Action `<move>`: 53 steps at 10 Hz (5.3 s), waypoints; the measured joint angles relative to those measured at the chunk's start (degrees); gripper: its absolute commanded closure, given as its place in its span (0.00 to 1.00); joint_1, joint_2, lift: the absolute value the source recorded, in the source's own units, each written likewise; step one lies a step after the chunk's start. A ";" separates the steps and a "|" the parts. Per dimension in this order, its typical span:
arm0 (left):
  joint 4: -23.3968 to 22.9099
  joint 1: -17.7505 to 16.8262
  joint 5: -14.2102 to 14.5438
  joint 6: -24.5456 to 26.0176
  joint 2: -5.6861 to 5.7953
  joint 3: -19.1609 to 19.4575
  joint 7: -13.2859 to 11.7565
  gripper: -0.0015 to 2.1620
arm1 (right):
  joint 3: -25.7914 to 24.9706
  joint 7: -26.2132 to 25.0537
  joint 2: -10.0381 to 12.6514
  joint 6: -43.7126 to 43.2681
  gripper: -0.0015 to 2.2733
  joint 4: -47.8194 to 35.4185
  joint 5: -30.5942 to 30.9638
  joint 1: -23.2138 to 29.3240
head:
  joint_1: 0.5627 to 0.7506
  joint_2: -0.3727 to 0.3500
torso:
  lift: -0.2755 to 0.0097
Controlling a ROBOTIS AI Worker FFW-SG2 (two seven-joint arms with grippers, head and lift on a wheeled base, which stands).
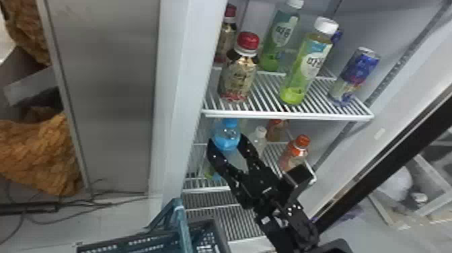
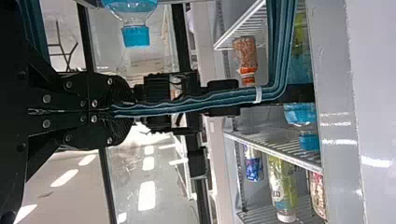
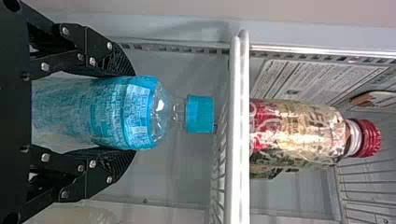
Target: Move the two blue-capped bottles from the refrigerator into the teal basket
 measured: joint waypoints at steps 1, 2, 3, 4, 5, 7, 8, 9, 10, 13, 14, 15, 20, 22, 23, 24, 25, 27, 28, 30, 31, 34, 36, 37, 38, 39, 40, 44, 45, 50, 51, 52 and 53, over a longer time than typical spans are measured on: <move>0.00 0.00 -0.01 0.00 -0.02 0.03 0.00 0.54 | -0.77 0.86 0.09 0.68 0.28 -2.10 0.07 1.82 | 0.70 0.03 | 0.39; 0.00 0.00 -0.04 0.04 -0.05 0.09 0.00 0.54 | -1.51 1.97 0.08 1.44 0.28 -4.26 0.23 3.62 | 0.70 0.03 | 0.39; 0.00 0.00 -0.04 0.15 -0.09 0.13 0.00 0.54 | -2.26 2.91 -0.01 2.48 0.28 -6.81 0.24 5.75 | 0.70 0.03 | 0.39; 0.00 0.05 -0.05 0.19 -0.15 0.27 0.00 0.54 | -2.98 3.38 -0.06 3.27 0.28 -9.30 0.24 7.77 | 0.70 0.03 | 0.39; 0.00 0.08 -0.05 0.19 -0.19 0.37 0.00 0.54 | -3.66 3.96 -0.04 3.86 0.28 -11.27 0.21 9.29 | 0.70 0.03 | 0.39; 0.00 0.02 -0.08 0.17 -0.19 0.38 0.00 0.54 | -5.28 5.71 0.01 6.06 0.28 -16.63 -0.24 13.21 | 0.70 0.03 | 0.39; 0.00 0.01 -0.12 0.18 -0.17 0.40 0.00 0.54 | -5.73 6.60 0.01 7.25 0.28 -19.29 -1.52 15.02 | 0.70 0.03 | 0.39; 0.00 0.02 -0.14 0.23 -0.12 0.40 0.00 0.54 | -5.99 7.19 -0.12 9.21 0.28 -22.52 -3.24 16.60 | 0.70 0.03 | 0.39; 0.00 0.10 -0.17 0.27 -0.09 0.44 0.00 0.54 | -6.09 7.66 -0.60 11.82 0.28 -25.61 -5.08 17.79 | 0.70 0.03 | 0.39; 0.00 0.19 -0.22 0.32 -0.04 0.48 -0.09 0.54 | -8.00 9.20 -1.39 21.27 0.28 -34.25 -9.80 23.03 | 0.70 0.03 | 0.39; 0.00 0.25 -0.22 0.39 -0.03 0.52 -0.09 0.54 | -9.19 9.52 -1.50 24.61 0.28 -36.31 -10.40 24.80 | 0.70 0.03 | 0.39; 0.00 0.28 -0.26 0.42 -0.02 0.54 -0.08 0.54 | -9.90 9.65 -1.60 26.96 0.28 -37.02 -10.95 25.57 | 0.70 0.03 | 0.39; 0.00 0.28 -0.31 0.42 -0.02 0.46 -0.09 0.54 | -8.90 10.64 -0.47 32.14 0.28 -31.44 -16.27 24.78 | 0.70 0.03 | 0.39; 0.00 0.29 -0.30 0.42 -0.08 0.47 -0.09 0.54 | -7.64 12.09 0.55 27.58 0.28 -25.98 -17.20 22.27 | 0.70 0.03 | 0.39; 0.00 0.29 -0.26 0.42 -0.11 0.47 -0.09 0.54 | -6.99 12.52 1.07 25.78 0.28 -23.90 -17.42 21.13 | 0.70 0.03 | 0.39; 0.00 0.28 -0.25 0.42 -0.11 0.47 -0.09 0.54 | -6.49 12.79 1.23 24.91 0.27 -22.90 -17.44 20.61 | 0.70 0.03 | 0.39; 0.00 0.28 -0.25 0.42 -0.12 0.47 -0.09 0.54 | -6.28 13.70 1.17 24.39 0.22 -21.79 -17.42 20.08 | 0.70 0.03 | 0.39; 0.00 0.28 -0.25 0.42 -0.20 0.49 -0.09 0.54 | -6.52 15.63 1.07 24.18 0.16 -19.86 -17.18 18.88 | 0.70 0.03 | 0.39; 0.05 0.29 -0.28 0.44 -0.20 0.54 -0.11 0.54 | -6.60 16.01 1.02 23.93 0.14 -19.82 -16.91 18.74 | 0.70 0.03 | 0.39; 0.01 0.33 -0.30 0.42 -0.22 0.56 -0.09 0.54 | -6.74 16.36 1.05 21.91 0.14 -19.71 -16.72 18.68 | 0.70 0.03 | 0.39; 0.00 0.38 -0.31 0.42 -0.25 0.56 -0.15 0.54 | -6.95 16.31 1.14 20.27 0.14 -19.68 -16.24 18.74 | 0.70 0.03 | 0.39; 0.00 0.42 -0.31 0.42 -0.29 0.59 -0.18 0.54 | -10.31 14.32 2.91 11.89 0.14 -21.55 -8.71 19.33 | 0.70 0.03 | 0.39; 0.00 0.31 -0.45 0.42 -0.29 0.57 -0.18 0.54 | -10.75 9.49 3.17 6.44 0.14 -24.15 -3.94 21.73 | 0.70 0.03 | 0.39; 0.00 0.35 -0.69 0.42 -0.32 0.66 -0.17 0.54 | -10.76 6.93 3.37 4.70 0.14 -25.41 -2.88 23.90 | 0.70 0.03 | 0.39; 0.00 0.40 -0.80 0.42 -0.36 0.72 -0.11 0.54 | -10.67 4.29 3.68 2.34 0.14 -25.47 -2.69 25.83 | 0.70 0.03 | 0.39; 0.00 0.42 -0.82 0.42 -0.37 0.70 -0.08 0.54 | -10.64 2.52 4.29 -0.83 0.14 -23.52 -3.00 26.61 | 0.70 0.03 | 0.39; 0.00 0.42 -0.82 0.42 -0.38 0.60 -0.08 0.54 | -10.72 0.34 5.12 -3.34 0.14 -21.69 -2.89 27.07 | 0.70 0.03 | 0.39; 0.42 0.41 -1.01 0.05 -0.49 0.45 -0.08 0.54 | -10.60 -5.04 6.61 -10.18 0.13 -14.67 -1.40 26.18 | 0.70 0.03 | 0.39; 0.42 0.40 -1.01 -0.02 -0.53 0.40 -0.08 0.54 | -10.60 -5.13 6.71 -10.52 0.13 -13.71 -1.38 25.77 | 0.70 0.03 | 0.39; 0.42 0.64 -0.66 -0.29 -0.64 0.55 -0.17 0.54 | -10.63 -5.40 6.87 -11.94 0.13 -12.74 -2.01 25.64 | 0.70 0.03 | 0.39; 0.42 0.70 -0.66 -0.28 -0.64 0.52 -0.18 0.54 | -10.63 -5.52 6.88 -12.50 0.13 -12.63 -2.14 25.64 | 0.70 0.03 | 0.39; 0.42 0.71 -0.66 -0.28 -0.64 0.49 -0.18 0.54 | -10.62 -5.59 6.93 -12.69 0.13 -12.40 -2.48 25.64 | 0.70 0.03 | 0.39; 0.42 0.71 -0.66 -0.28 -0.64 0.43 -0.18 0.54 | -10.61 -5.69 6.95 -12.72 0.13 -12.33 -2.60 25.64 | 0.70 0.03 | 0.39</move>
